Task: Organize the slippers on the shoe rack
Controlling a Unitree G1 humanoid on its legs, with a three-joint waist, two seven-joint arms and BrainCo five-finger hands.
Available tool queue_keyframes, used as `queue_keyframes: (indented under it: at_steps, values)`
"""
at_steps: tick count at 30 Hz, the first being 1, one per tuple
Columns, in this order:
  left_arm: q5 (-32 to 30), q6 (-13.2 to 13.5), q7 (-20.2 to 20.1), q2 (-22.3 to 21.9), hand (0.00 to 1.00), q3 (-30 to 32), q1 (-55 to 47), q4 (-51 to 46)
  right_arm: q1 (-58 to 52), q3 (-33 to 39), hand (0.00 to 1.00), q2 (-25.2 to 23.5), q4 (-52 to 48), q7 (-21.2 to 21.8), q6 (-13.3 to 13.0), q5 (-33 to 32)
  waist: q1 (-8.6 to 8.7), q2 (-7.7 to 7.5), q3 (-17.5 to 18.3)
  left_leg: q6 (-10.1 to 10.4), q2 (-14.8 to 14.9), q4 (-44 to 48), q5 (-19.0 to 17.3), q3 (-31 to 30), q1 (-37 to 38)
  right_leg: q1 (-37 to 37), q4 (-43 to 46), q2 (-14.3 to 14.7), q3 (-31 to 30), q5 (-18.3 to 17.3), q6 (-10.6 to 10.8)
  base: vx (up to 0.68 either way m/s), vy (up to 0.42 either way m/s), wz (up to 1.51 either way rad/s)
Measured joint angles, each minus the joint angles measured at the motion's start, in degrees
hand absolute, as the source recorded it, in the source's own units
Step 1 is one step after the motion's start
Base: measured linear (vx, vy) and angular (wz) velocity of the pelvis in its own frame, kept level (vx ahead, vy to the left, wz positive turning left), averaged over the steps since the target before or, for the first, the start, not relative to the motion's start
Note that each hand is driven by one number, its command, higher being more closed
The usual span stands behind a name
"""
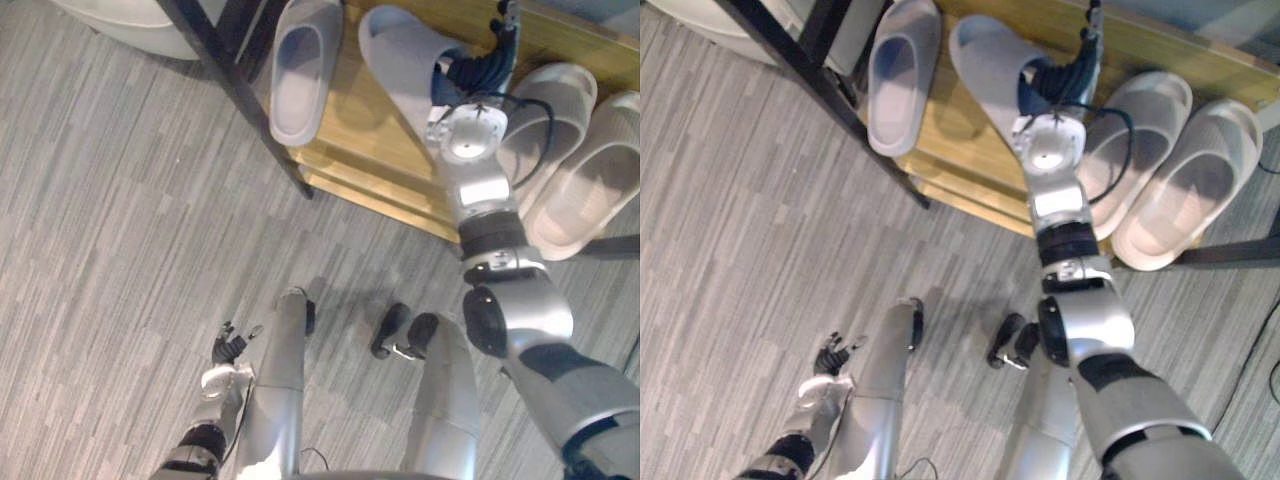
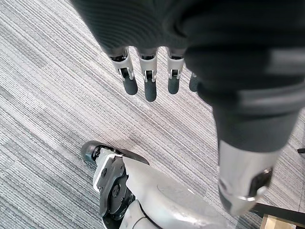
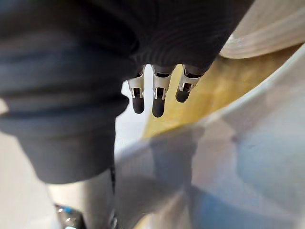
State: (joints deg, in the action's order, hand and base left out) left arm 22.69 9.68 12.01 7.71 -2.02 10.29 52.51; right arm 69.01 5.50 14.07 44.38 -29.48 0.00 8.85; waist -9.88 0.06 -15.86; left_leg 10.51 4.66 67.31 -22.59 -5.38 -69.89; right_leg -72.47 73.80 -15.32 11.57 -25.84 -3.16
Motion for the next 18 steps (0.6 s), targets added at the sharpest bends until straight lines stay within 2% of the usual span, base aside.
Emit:
queue_keyframes:
  at_steps: [18]
  values:
    - [0.5, 0.1, -0.2, -0.2, 0.0, 0.0, 0.0, 0.1, 1.2, 1.0, 0.0, -0.2, 6.3, 2.4, 0.0, 0.2, -0.02, 0.64, -0.4, 0.0, -0.1, 0.0, 0.0, 0.0, 0.0, 0.0, 0.0, -0.1, 0.0, -0.2, 0.3, 0.0, 0.0, 0.0]
